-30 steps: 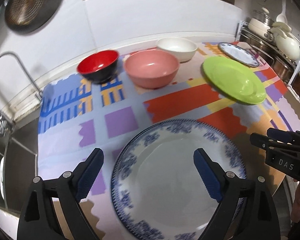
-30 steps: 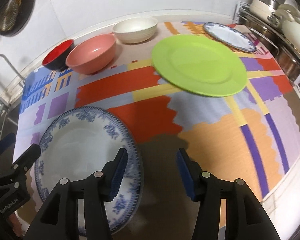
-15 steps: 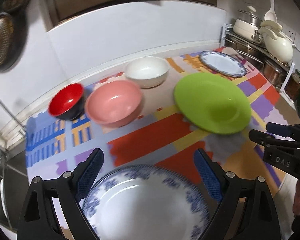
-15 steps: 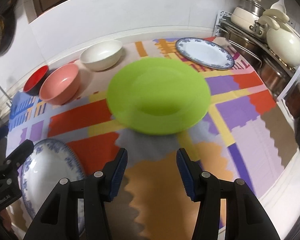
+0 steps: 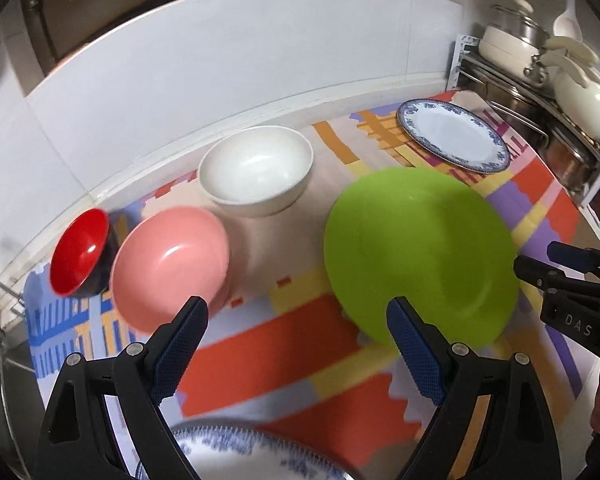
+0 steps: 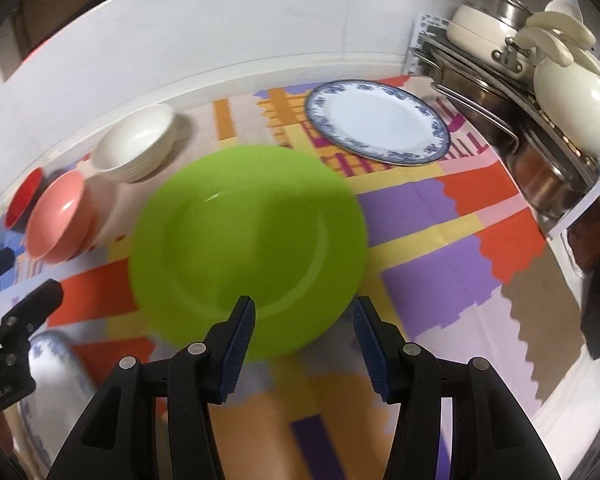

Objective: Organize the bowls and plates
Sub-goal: 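Move both grippers to the lime-green plate and grasp its rim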

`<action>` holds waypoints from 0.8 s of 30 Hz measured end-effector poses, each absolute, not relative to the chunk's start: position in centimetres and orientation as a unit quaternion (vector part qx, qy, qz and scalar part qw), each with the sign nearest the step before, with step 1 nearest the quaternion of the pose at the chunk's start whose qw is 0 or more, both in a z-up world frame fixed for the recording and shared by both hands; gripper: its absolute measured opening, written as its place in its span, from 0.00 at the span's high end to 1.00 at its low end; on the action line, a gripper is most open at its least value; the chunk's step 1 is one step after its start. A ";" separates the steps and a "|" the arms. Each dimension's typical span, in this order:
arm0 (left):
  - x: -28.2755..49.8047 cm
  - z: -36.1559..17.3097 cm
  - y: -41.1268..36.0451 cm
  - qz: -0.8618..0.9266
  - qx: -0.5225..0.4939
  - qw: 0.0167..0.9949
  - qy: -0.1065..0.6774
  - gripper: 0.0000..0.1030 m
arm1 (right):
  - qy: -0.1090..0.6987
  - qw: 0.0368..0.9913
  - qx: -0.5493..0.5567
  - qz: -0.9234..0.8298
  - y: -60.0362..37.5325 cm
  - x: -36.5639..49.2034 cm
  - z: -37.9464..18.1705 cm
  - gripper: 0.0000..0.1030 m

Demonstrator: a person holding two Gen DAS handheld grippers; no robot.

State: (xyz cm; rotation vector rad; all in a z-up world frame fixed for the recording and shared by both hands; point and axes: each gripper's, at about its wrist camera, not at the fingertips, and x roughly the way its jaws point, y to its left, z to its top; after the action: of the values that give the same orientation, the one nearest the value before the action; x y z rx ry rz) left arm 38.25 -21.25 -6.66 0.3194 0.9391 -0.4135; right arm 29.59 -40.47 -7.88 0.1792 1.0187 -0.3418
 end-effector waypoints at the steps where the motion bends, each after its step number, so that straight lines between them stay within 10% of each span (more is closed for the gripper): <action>1: 38.8 -6.7 -21.5 -0.196 0.151 0.858 0.451 0.11 | 0.487 0.854 0.080 -0.166 -40.8 30.3 -8.0 0.50; 24: 46.8 -13.6 -28.2 -0.200 0.161 0.803 0.538 0.31 | 0.541 0.812 0.128 -0.175 -47.6 37.1 -12.3 0.50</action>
State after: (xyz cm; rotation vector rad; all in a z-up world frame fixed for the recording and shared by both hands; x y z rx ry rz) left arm 46.77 -28.19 -13.59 0.3459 1.1521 -0.4287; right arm 37.08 -47.56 -12.30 0.2732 1.1556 -0.3743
